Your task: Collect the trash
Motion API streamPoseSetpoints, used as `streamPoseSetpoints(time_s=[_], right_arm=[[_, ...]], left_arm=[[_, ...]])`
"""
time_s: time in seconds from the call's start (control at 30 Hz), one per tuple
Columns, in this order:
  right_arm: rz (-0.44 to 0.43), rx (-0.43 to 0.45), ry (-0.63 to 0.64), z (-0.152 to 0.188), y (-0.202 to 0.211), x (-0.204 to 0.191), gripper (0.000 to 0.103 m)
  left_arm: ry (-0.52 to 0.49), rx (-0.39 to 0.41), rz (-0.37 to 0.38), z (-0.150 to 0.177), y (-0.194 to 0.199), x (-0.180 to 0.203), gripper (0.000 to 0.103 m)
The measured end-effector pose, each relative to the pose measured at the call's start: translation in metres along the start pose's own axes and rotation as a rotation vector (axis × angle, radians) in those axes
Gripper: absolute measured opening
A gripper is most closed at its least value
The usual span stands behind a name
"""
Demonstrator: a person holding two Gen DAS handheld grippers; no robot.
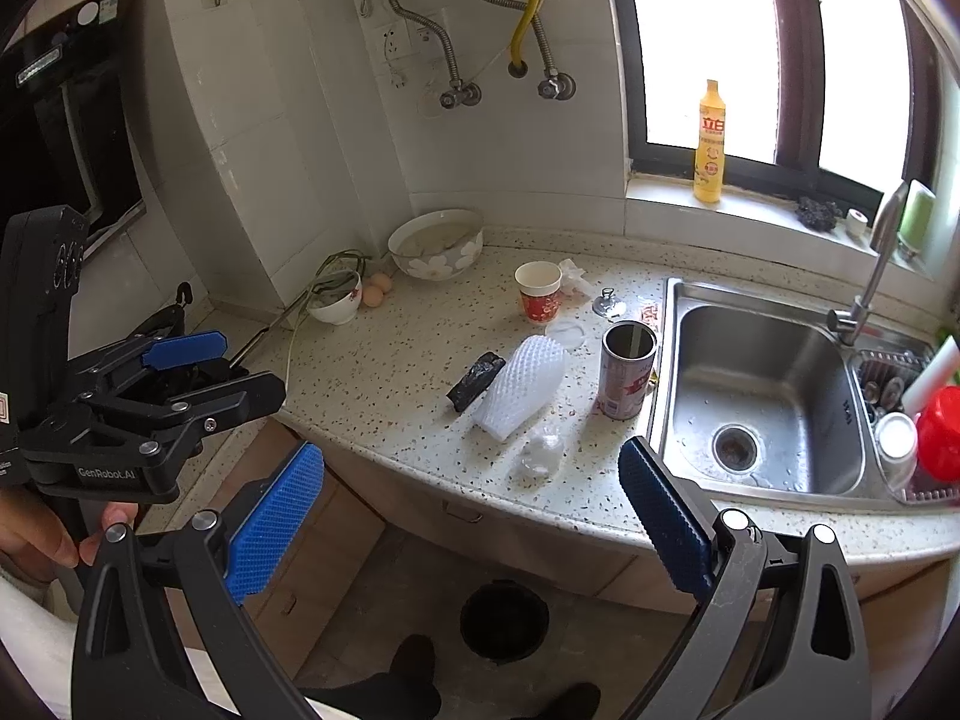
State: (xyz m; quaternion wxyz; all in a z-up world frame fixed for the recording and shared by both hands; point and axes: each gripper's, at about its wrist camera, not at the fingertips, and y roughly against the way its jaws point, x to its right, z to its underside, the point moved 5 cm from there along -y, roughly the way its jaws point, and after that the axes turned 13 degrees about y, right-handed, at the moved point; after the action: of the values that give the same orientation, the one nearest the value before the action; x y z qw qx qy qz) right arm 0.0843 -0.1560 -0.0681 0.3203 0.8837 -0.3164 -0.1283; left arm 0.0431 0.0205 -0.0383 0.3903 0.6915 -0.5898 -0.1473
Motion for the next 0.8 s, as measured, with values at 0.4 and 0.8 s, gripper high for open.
streamPoseSetpoints(time_s=[0.4,0.8], right_arm=[[0.002,-0.004,-0.007,-0.004,-0.002,0.006,0.096],[0.000,-0.010,-0.009,-0.005,-0.007,0.007,0.096]], left_arm=[[0.002,-0.004,0.002,-0.003,-0.005,-0.004,0.097],[0.004,-0.011,0.002,-0.005,-0.011,-0.004,0.097]])
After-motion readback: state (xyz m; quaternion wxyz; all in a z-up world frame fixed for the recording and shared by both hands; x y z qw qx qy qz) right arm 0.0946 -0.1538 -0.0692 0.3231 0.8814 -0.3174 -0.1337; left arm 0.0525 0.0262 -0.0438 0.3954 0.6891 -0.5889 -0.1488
